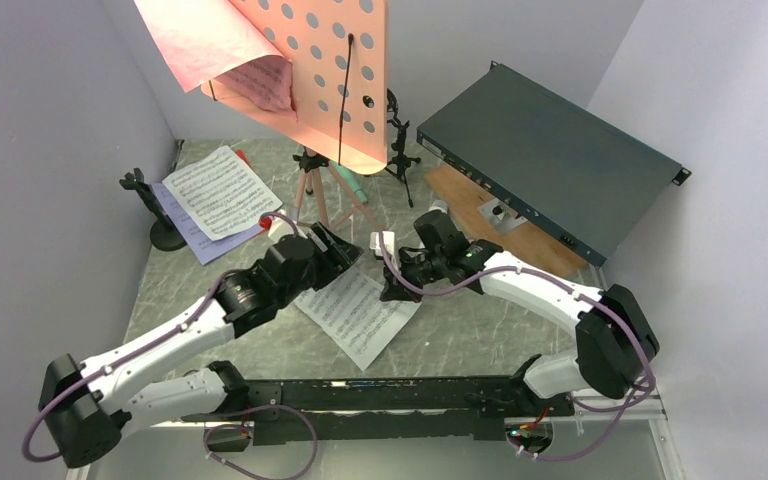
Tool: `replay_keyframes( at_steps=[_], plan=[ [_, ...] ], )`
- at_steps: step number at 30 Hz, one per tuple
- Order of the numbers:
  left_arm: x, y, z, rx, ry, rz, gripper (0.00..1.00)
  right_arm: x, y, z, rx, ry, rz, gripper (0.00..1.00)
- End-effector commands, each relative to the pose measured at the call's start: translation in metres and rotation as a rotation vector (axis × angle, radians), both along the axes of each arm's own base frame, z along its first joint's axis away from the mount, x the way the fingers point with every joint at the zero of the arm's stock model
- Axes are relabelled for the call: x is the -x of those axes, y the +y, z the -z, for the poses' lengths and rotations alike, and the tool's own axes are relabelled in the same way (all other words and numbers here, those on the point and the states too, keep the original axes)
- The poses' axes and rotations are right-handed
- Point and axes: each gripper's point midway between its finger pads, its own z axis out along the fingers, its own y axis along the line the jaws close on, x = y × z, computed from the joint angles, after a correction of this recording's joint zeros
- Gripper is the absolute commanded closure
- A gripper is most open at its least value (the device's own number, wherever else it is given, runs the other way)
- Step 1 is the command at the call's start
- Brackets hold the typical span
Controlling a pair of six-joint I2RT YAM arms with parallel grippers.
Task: Pack up the instrument practice props
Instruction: Place the sheet music at the center of the board.
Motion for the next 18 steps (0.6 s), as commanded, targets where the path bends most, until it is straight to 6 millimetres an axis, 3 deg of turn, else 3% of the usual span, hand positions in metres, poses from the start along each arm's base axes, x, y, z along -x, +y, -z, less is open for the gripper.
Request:
replay_keyframes(
  at_steps=[1, 7, 18],
  plan=[
    [0.018, -0.002, -0.025, -0.108, -0.221, 0.232, 0.22, -0.002, 0.002, -0.028, -0.080, -0.014, -0.047, 1.00],
    [0.047, 0.015, -0.014, -0.207, -0.385, 0.394, 0.11, -0.015, -0.016, -0.033, -0.078, -0.053, -0.032, 1.00],
    [0.058, 0.036, 0.014, -0.237, -0.639, 0.402, 0.07, -0.028, -0.051, -0.055, -0.127, -0.105, -0.024, 1.00]
  ],
)
